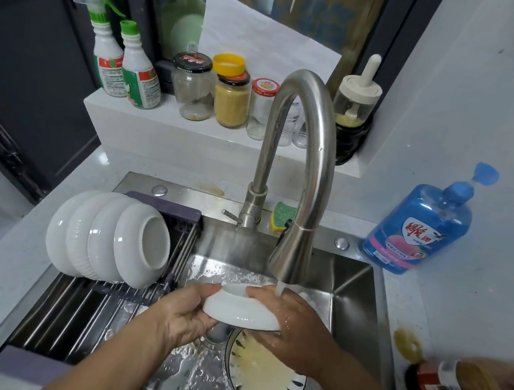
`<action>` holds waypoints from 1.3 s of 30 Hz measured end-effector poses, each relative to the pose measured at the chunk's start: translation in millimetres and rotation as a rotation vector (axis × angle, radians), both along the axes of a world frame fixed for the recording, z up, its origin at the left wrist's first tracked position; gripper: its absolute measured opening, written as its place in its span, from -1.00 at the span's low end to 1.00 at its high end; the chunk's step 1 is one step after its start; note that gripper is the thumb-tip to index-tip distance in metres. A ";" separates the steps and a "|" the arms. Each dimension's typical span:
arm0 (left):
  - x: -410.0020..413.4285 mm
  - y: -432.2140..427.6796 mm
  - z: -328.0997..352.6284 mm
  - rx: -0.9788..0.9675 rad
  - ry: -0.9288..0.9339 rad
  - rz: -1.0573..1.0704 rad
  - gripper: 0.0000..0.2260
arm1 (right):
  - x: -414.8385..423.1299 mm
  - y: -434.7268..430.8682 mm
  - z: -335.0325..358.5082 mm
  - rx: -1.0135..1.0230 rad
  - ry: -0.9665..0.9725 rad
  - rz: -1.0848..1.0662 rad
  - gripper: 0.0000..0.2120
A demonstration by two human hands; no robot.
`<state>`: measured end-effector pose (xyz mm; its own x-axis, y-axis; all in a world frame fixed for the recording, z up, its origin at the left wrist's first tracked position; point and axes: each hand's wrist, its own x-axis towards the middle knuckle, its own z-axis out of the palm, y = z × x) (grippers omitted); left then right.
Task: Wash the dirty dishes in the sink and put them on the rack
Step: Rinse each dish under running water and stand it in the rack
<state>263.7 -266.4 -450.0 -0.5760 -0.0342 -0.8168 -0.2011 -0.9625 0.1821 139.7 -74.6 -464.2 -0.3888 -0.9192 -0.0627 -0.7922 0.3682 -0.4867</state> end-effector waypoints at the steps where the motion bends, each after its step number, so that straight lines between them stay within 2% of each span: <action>1: -0.8 1.3 -4.4 0.003 -0.016 -0.004 -0.73 | -0.7 -0.5 -2.6 -0.005 0.003 0.005 -0.49; 3: -1.0 4.8 -12.3 0.026 -0.064 -0.038 -0.71 | 1.1 -1.2 -6.3 0.026 -0.072 -0.082 -0.48; 5: 0.4 7.6 -24.5 -0.009 -0.166 -0.177 -0.58 | 5.7 0.0 -13.7 0.060 -0.185 -0.253 -0.61; 7: 4.3 10.8 -33.8 -0.148 -0.300 -0.361 -0.47 | 11.4 1.1 -19.0 0.054 -0.296 -0.450 -0.76; 10: 10.0 18.5 -39.9 -0.301 -0.350 -0.471 -0.49 | 14.6 -1.2 -25.1 0.001 -0.511 -0.710 -0.81; 13: 13.1 28.6 -44.0 -0.317 -0.325 -0.484 -0.52 | 17.8 -4.6 -30.5 -0.010 -0.706 -0.927 -0.91; 15: 15.0 35.5 -47.9 -0.343 -0.337 -0.473 -0.51 | 19.0 -7.0 -36.9 -0.030 -0.853 -1.056 -0.85; 19: 19.1 45.3 -53.2 -0.321 -0.259 -0.340 -0.70 | 20.0 -14.1 -34.5 -0.100 -1.182 -1.277 -0.88; 21: 21.7 46.9 -54.2 -0.289 -0.209 -0.256 -0.79 | 20.9 -15.9 -36.8 -0.117 -1.270 -1.333 -0.87; 23: 22.2 46.8 -51.8 -0.253 -0.145 -0.174 -0.75 | 23.1 -16.4 -38.0 -0.141 -1.294 -1.348 -0.83; 26: 21.9 48.1 -42.4 -0.290 -0.071 -0.155 -0.72 | 22.6 -13.4 -42.0 -0.177 -1.139 -1.263 -0.82; 28: 21.9 46.9 -40.2 -0.338 -0.057 -0.136 -0.80 | 19.8 -12.0 -42.5 -0.152 -0.834 -1.128 -0.80; 30: 21.0 45.6 -37.0 -0.371 -0.042 -0.109 -0.82 | 13.9 -12.3 -44.3 -0.051 -0.431 -0.908 -0.67; 32: 18.6 46.5 -31.9 -0.368 -0.012 -0.097 -0.74 | 13.5 -16.1 -45.9 0.118 -0.082 -0.660 -0.51; 34: 15.2 50.9 -25.7 -0.335 0.029 -0.095 -0.64 | 21.2 -23.5 -42.4 0.160 0.142 -0.519 -0.53; 36: 11.2 56.9 -21.7 -0.304 0.053 -0.115 -0.57 | 30.1 -29.7 -37.0 0.196 0.251 -0.415 -0.48; 38: 7.5 62.1 -20.5 -0.292 0.053 -0.158 -0.50 | 36.4 -35.8 -29.2 0.313 0.081 -0.266 -0.35; 39: 6.1 62.8 -22.0 -0.295 0.046 -0.175 -0.46 | 38.6 -38.7 -26.8 0.352 -0.046 -0.193 -0.40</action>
<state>269.8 -203.6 -472.0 -0.6296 -0.1623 -0.7598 -0.3436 -0.8189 0.4597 178.3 -113.2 -491.0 -0.5417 -0.7488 -0.3820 -0.6722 0.6587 -0.3380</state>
